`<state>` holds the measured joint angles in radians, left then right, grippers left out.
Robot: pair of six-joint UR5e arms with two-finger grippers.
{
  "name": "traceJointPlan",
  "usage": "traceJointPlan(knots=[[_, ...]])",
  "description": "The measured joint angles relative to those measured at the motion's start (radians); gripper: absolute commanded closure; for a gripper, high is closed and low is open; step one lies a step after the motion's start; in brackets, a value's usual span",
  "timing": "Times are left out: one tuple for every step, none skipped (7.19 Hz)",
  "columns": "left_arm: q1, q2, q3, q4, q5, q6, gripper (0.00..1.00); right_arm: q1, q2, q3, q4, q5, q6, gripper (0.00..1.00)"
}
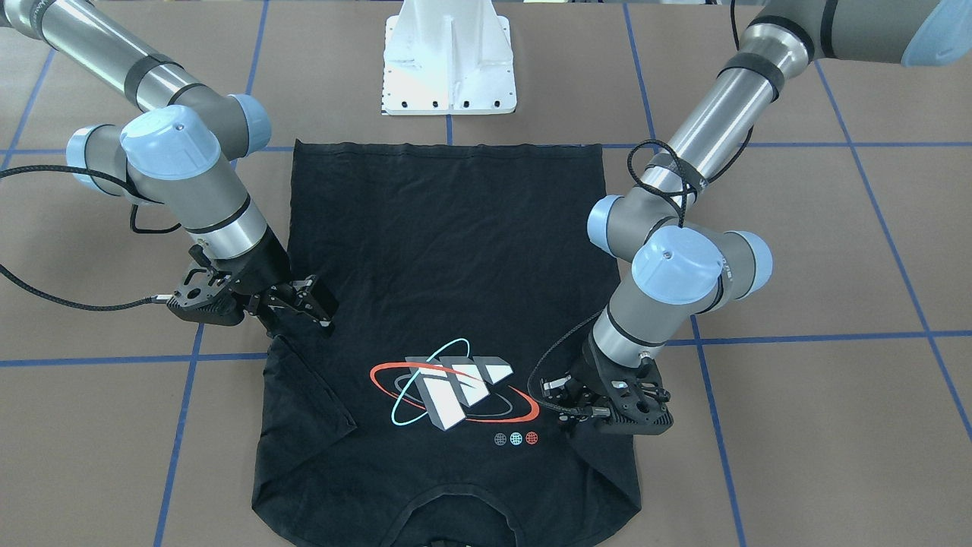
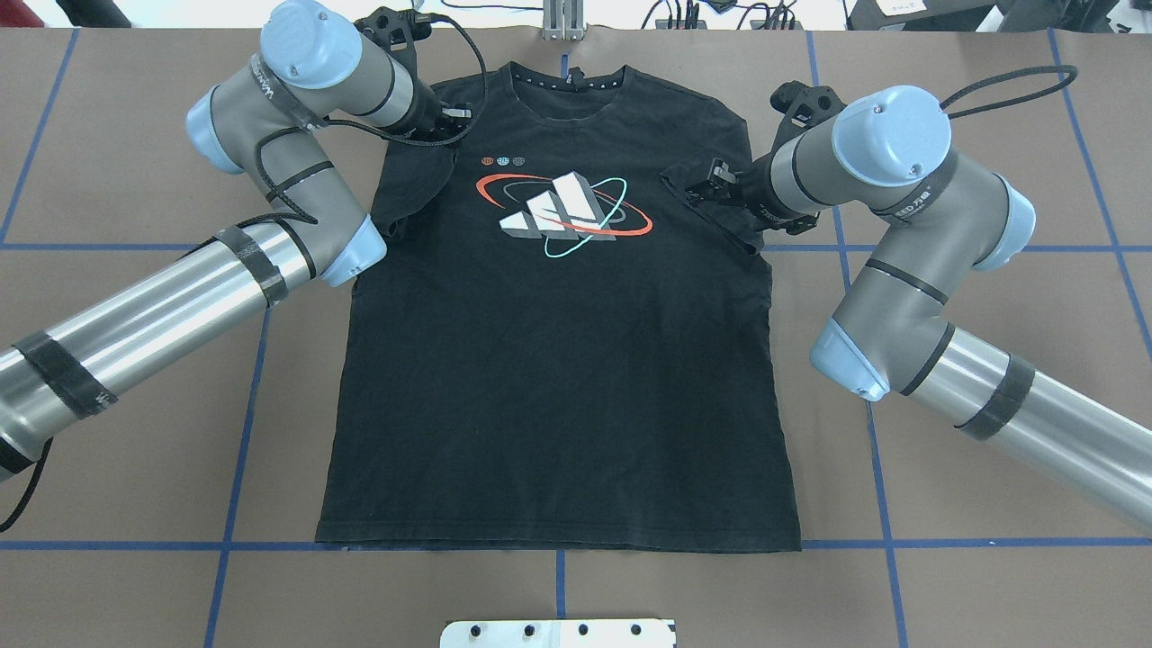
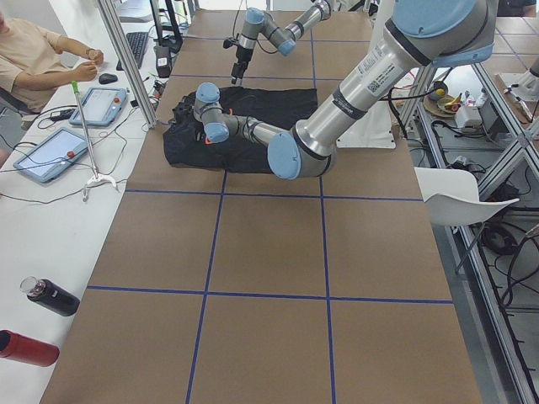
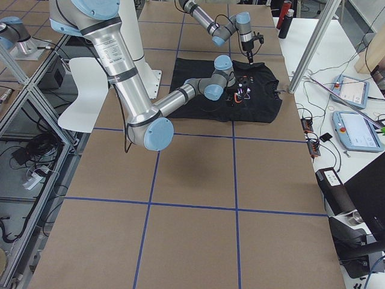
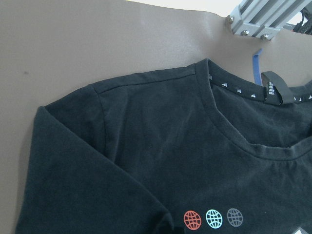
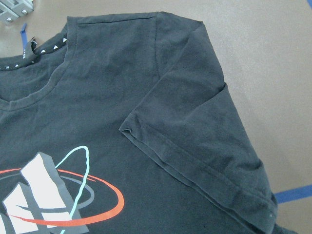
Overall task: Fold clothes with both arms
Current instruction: 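Move the right gripper to the near hem corner while the left gripper reaches the sleeve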
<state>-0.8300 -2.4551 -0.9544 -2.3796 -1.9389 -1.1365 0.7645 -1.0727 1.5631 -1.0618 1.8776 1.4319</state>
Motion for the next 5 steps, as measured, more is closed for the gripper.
traceJointPlan(knots=[[0.003,0.009,-0.035,0.004,-0.001,-0.005,0.18,-0.002,-0.004,0.017,-0.008,0.001,0.005,0.0],[0.008,0.039,-0.103,0.009,-0.014,-0.028,0.18,-0.014,-0.012,0.058,-0.052,0.003,0.008,0.0],[0.014,0.089,-0.193,0.01,-0.045,-0.067,0.17,-0.042,-0.027,0.131,-0.15,0.004,0.011,0.01],[0.018,0.152,-0.295,0.01,-0.078,-0.104,0.17,-0.085,-0.054,0.208,-0.25,-0.002,0.041,0.01],[0.02,0.216,-0.39,0.01,-0.094,-0.133,0.17,-0.137,-0.096,0.277,-0.304,-0.017,0.112,0.01]])
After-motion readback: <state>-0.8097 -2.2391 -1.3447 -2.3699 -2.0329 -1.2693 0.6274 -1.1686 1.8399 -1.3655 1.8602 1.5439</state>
